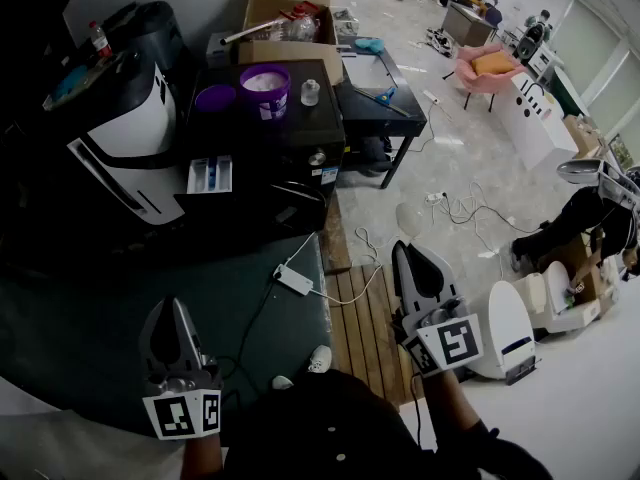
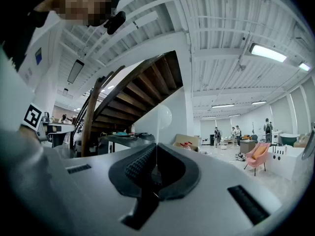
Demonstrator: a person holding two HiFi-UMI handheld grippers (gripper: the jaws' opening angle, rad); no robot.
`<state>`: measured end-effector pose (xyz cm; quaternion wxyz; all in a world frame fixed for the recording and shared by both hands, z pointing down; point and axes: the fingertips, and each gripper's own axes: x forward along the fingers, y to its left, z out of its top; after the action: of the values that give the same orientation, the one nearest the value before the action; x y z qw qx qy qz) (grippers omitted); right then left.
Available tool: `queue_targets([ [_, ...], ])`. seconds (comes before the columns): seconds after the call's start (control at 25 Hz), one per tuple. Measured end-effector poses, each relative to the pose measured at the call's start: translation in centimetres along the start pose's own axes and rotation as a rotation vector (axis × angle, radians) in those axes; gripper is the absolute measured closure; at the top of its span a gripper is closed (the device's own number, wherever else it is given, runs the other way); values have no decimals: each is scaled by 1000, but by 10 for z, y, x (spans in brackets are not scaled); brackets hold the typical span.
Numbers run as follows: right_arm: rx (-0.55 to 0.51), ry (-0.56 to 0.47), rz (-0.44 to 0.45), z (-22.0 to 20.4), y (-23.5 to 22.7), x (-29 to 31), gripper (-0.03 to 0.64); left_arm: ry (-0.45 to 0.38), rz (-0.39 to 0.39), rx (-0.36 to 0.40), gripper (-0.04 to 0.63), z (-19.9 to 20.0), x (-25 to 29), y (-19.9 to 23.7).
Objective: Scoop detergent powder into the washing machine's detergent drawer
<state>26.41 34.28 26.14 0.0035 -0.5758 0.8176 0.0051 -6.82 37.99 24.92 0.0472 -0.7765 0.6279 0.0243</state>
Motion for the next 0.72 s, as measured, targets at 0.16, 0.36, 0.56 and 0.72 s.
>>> queue_targets([
  [0.16, -5, -40, 30, 2, 7, 2, 584, 2, -1, -4, 580, -4, 0, 3],
  [0.36, 29, -22, 7, -4, 5, -1, 584, 14, -5, -14, 580, -8, 1, 3],
  [0.56, 30, -8, 6, -9, 4, 2, 583, 27, 1, -8, 580, -10, 0, 4],
  [0.72, 27, -4, 10, -14, -3, 7, 583, 38, 10, -4, 580, -14, 4, 1],
])
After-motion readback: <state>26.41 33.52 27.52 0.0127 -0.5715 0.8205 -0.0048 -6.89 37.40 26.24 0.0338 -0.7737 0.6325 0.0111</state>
